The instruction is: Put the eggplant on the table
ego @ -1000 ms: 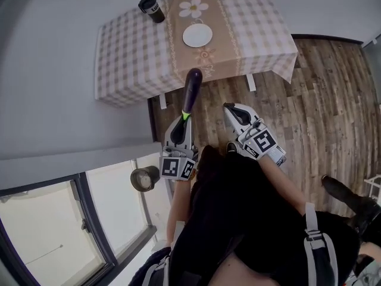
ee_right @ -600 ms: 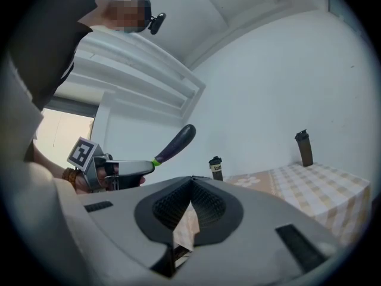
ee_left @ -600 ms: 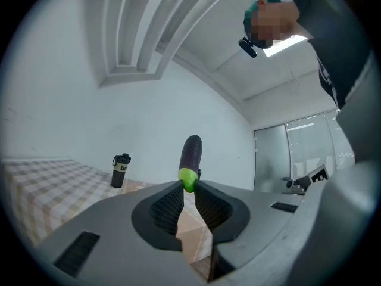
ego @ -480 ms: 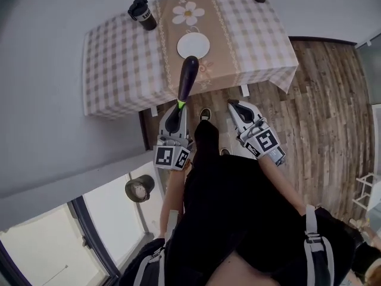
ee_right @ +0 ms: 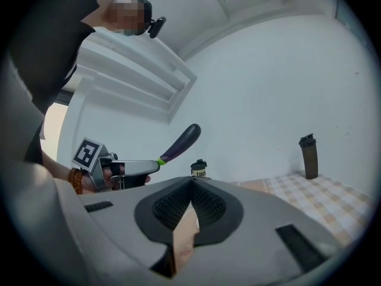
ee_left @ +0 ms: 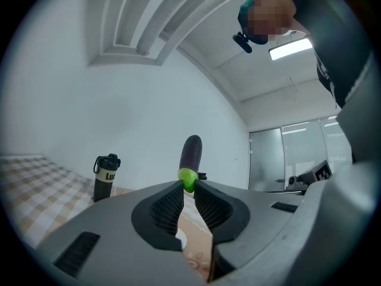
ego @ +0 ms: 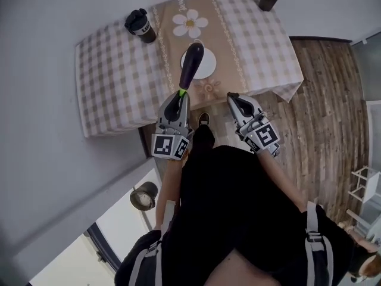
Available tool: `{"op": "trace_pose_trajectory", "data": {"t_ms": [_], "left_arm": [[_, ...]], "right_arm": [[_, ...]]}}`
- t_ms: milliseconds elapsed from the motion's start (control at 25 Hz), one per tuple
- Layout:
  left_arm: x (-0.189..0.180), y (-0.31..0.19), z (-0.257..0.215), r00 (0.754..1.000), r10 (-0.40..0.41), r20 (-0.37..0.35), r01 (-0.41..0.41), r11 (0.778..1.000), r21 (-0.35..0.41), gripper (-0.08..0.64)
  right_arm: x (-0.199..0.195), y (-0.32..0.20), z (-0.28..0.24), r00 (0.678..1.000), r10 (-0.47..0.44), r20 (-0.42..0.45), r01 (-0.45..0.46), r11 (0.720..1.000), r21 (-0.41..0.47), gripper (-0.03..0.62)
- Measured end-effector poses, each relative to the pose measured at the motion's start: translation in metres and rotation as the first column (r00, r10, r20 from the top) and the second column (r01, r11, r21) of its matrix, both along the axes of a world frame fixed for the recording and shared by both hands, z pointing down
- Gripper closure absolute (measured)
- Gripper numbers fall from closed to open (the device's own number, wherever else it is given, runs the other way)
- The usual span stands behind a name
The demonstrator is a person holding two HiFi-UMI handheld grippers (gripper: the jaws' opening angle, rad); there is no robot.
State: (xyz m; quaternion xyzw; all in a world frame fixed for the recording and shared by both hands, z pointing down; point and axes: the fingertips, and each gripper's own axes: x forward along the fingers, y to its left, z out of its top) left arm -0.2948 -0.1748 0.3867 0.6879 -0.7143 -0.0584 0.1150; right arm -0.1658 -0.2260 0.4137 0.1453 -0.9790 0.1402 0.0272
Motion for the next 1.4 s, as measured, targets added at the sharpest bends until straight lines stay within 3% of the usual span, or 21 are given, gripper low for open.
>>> {"op": "trace_pose_trajectory", "data": {"t_ms": [160,320,400,520,720,920,1120,1400], "left_arm": [[0.016,0.022,0.01,0.996,0.05,0.071,-0.053,0.998,0.039,0.499],[0.081,0.097,0.036,0.997,0.058,0.059,-0.067,0.986,0.154,0.499],[0.096,0.119,0.047,0.993,0.097,0.064,-0.106,0.981,0.162,0.499],[0.088,0.11,0.062,0.985,0.15,0.083,-0.16,0.978,0.137,0.499],[0.076,0.102,0.065,0.984,0.125,0.126,-0.142,0.98,0.14,0.499],[0.072,0.093,0.065,0.986,0.119,0.112,-0.135,0.98,0.146,0.499],[0.07,0.091,0.072,0.965,0.148,0.215,-0.175,0.979,0.109,0.499],[0.062,0.093,0.087,0.967,0.153,0.205,-0.173,0.982,0.081,0.499]], "right_arm": [[0.017,0.035,0.023,0.998,0.029,0.05,-0.031,0.999,0.029,0.586],[0.076,0.115,0.045,0.999,0.018,0.033,-0.022,0.99,0.14,0.586],[0.087,0.139,0.052,0.999,0.043,0.021,-0.046,0.985,0.169,0.586],[0.072,0.134,0.049,0.997,0.072,0.026,-0.075,0.979,0.19,0.586],[0.046,0.135,0.065,1.0,-0.012,-0.006,0.013,0.979,0.205,0.586],[0.036,0.13,0.066,1.0,-0.019,-0.007,0.021,0.975,0.221,0.586],[0.023,0.135,0.069,0.999,-0.052,-0.003,0.051,0.974,0.223,0.586],[0.007,0.15,0.073,0.995,-0.1,-0.004,0.098,0.967,0.234,0.586]]}}
